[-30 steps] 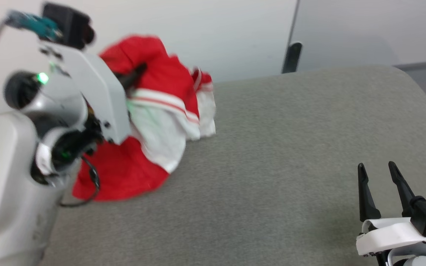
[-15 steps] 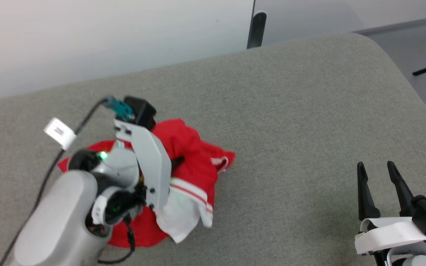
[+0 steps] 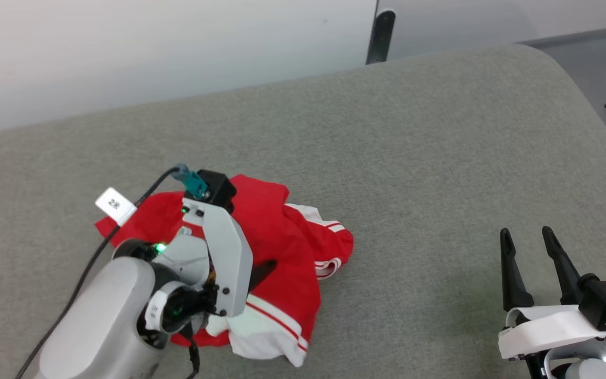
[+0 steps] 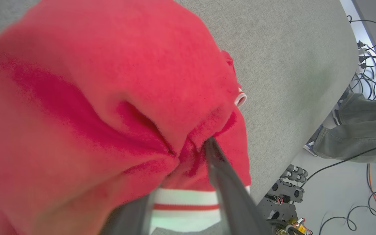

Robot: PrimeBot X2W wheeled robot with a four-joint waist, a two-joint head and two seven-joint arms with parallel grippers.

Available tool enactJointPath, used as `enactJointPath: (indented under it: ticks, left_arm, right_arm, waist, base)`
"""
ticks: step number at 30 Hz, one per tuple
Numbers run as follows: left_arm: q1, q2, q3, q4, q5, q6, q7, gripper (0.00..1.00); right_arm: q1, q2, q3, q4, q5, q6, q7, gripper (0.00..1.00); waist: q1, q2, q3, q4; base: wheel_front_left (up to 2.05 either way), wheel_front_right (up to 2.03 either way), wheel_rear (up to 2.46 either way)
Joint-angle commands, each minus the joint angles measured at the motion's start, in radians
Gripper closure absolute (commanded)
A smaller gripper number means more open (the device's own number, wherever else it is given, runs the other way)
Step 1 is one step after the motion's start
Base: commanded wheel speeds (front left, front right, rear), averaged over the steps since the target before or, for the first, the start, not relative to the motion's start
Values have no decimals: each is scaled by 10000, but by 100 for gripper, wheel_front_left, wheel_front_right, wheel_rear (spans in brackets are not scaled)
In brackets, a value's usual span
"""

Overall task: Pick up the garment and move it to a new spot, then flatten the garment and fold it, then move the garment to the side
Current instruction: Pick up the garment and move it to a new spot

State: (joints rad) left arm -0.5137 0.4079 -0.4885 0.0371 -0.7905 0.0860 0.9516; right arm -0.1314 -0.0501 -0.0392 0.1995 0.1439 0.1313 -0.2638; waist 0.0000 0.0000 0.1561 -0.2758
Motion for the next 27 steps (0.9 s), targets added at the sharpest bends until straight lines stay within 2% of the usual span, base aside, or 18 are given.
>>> enactJointPath:
  ticks: [1,8,15,21,22,27]
  left_arm:
    - [-130,16,28,-54,25,-82,-65,0]
    - [-249,80,184,-328,80,-224,-451,0]
    - [320,255,401,-765,148,-463,-1353,0]
    - [1003,394,781,-1359,385,-1034,-3138,0]
    - [1003,394,781,-1359,385,-1034,-3138,0]
    - [1710,404,1178,-1455,751,-1341,-4999,0]
  right_arm:
    - [1,-3,6,32,-89,-10,-12,0]
    - [230,-4,-8,98,-329,-10,-12,0]
    - [498,-3,13,164,-520,-10,-12,0]
    - [680,-3,23,204,-598,-10,-13,0]
    - [680,-3,23,204,-598,-10,-13,0]
    - [851,-4,-32,208,-665,-10,-13,0]
  waist:
    - [0,0,-188,210]
    - [0,0,-756,831]
    - [0,0,-1401,1568]
    - [0,0,-1700,2214]
    - [0,0,-1700,2214]
    - [0,0,-1908,2696]
  base:
    - [0,0,0]
    - [0,0,0]
    - [0,0,0]
    - [0,0,0]
    - [0,0,0]
    - [0,0,0]
